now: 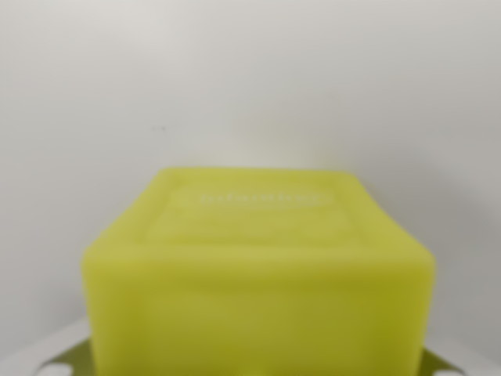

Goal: Pick yellow cube

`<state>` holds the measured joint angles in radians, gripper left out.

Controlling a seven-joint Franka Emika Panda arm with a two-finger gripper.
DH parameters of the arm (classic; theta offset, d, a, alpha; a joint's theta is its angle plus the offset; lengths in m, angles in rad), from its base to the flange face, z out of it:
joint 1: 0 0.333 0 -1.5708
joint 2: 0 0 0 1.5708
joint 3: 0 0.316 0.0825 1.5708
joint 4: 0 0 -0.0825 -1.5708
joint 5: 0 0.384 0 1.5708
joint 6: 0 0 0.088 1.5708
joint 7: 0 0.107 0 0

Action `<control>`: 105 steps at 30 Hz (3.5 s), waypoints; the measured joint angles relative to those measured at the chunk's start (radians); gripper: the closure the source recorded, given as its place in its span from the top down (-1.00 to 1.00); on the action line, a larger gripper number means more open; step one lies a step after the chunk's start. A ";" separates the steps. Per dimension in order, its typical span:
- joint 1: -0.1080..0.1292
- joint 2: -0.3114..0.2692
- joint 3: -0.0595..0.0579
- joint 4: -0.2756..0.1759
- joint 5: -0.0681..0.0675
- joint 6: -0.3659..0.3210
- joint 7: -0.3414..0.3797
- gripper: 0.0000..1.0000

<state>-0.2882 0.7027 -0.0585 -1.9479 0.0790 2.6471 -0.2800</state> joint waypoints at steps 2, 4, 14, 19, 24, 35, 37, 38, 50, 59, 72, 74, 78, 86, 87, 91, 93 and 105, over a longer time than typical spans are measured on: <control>0.000 -0.007 0.000 -0.003 0.000 -0.005 0.000 -1.00; 0.000 -0.018 0.000 -0.006 -0.001 -0.011 0.001 -1.00; -0.001 -0.072 0.000 -0.023 -0.011 -0.048 0.008 -1.00; -0.002 -0.100 0.000 -0.031 -0.015 -0.069 0.011 -1.00; -0.002 -0.127 0.000 -0.037 -0.020 -0.090 0.014 -1.00; -0.003 -0.185 0.000 -0.045 -0.029 -0.139 0.020 -1.00; -0.004 -0.195 0.000 -0.046 -0.030 -0.148 0.021 -1.00; -0.004 -0.200 0.000 -0.047 -0.031 -0.153 0.021 -1.00; -0.005 -0.259 0.000 -0.048 -0.039 -0.210 0.026 -1.00; -0.005 -0.299 0.000 -0.045 -0.044 -0.254 0.030 -1.00; -0.006 -0.354 0.000 -0.032 -0.051 -0.322 0.034 -1.00; -0.006 -0.362 0.000 -0.029 -0.051 -0.332 0.035 -1.00; -0.006 -0.377 0.000 -0.023 -0.053 -0.354 0.036 -1.00; -0.006 -0.406 0.000 -0.009 -0.056 -0.397 0.038 -1.00; -0.006 -0.410 0.000 -0.007 -0.056 -0.402 0.038 -1.00; -0.006 -0.423 0.000 0.001 -0.058 -0.424 0.039 -1.00; -0.006 -0.430 0.000 0.006 -0.058 -0.435 0.039 -1.00; -0.007 -0.453 0.000 0.025 -0.061 -0.478 0.041 -1.00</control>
<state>-0.2948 0.2495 -0.0586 -1.9227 0.0182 2.1693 -0.2392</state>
